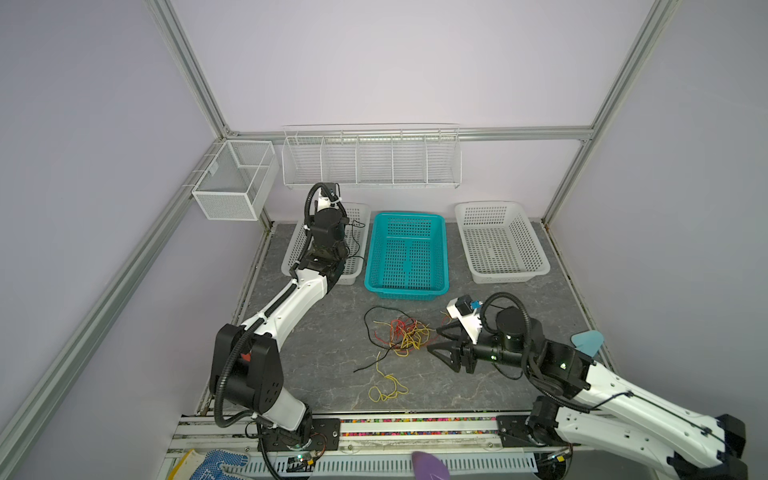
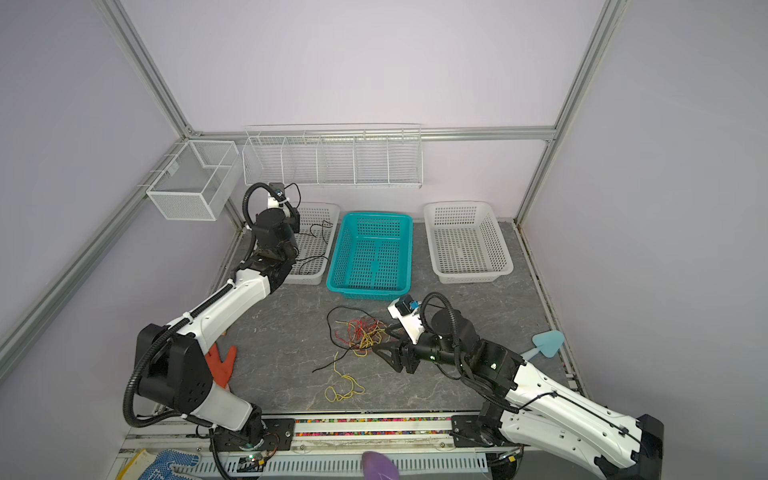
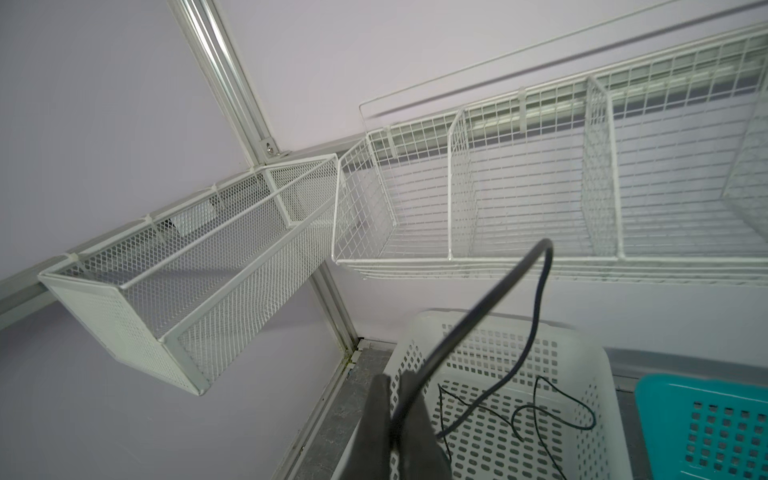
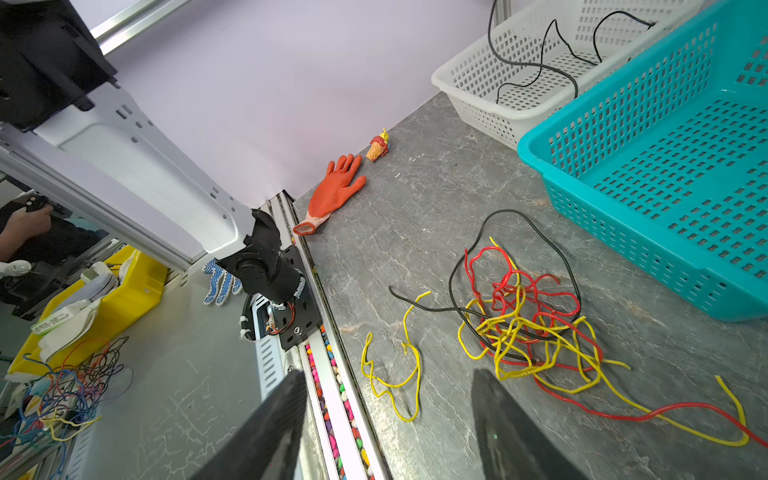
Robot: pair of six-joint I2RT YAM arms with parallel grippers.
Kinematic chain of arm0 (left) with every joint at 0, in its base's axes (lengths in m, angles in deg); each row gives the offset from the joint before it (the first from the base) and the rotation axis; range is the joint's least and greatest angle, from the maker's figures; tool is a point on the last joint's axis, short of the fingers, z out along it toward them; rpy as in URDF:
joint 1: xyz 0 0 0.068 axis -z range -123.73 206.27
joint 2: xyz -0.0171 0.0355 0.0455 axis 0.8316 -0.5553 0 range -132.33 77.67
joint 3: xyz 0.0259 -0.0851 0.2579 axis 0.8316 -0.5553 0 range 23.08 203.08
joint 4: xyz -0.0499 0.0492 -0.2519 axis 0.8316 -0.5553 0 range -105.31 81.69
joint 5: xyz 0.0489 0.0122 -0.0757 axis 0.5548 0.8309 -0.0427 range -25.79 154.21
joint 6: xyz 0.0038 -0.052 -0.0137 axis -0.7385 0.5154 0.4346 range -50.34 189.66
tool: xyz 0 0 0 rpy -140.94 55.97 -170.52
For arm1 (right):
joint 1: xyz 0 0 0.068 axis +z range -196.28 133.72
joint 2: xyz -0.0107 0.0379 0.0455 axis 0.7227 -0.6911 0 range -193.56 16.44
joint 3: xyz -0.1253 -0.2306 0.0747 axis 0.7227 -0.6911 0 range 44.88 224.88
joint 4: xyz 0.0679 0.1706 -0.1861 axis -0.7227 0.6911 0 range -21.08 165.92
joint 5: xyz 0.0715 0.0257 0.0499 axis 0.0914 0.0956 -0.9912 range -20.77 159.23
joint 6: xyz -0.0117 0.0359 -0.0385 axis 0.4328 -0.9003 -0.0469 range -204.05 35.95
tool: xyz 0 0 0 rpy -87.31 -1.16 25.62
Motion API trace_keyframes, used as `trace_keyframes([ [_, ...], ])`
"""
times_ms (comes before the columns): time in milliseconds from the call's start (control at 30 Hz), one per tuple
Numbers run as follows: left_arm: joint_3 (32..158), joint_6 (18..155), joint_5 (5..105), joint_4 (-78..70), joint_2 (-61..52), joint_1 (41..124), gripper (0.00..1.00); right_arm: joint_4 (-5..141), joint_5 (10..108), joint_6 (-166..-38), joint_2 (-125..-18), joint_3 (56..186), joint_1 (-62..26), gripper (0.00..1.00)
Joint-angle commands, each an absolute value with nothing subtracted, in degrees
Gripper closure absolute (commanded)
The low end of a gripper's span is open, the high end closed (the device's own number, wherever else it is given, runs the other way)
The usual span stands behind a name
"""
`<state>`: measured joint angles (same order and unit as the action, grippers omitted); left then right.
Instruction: Untangle the cables
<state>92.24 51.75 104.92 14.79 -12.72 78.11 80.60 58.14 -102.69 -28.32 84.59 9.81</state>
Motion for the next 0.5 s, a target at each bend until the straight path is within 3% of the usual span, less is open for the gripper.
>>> trace_keyframes([
  [0, 90.7, 48.7, 106.2, 26.9, -14.3, 77.6, 1.0, 79.2, 57.0, -102.9, -27.1, 82.9, 10.4, 0.34],
  [200, 89.1, 44.8, 109.1, 32.1, -18.4, 75.3, 1.0, 79.4, 56.3, -102.9, -27.2, 82.0, 10.6, 0.34],
  [467, 89.0, 45.9, 105.2, 24.1, -22.6, 72.1, 1.0, 78.6, 55.8, -103.3, -28.6, 81.5, 10.6, 0.34],
])
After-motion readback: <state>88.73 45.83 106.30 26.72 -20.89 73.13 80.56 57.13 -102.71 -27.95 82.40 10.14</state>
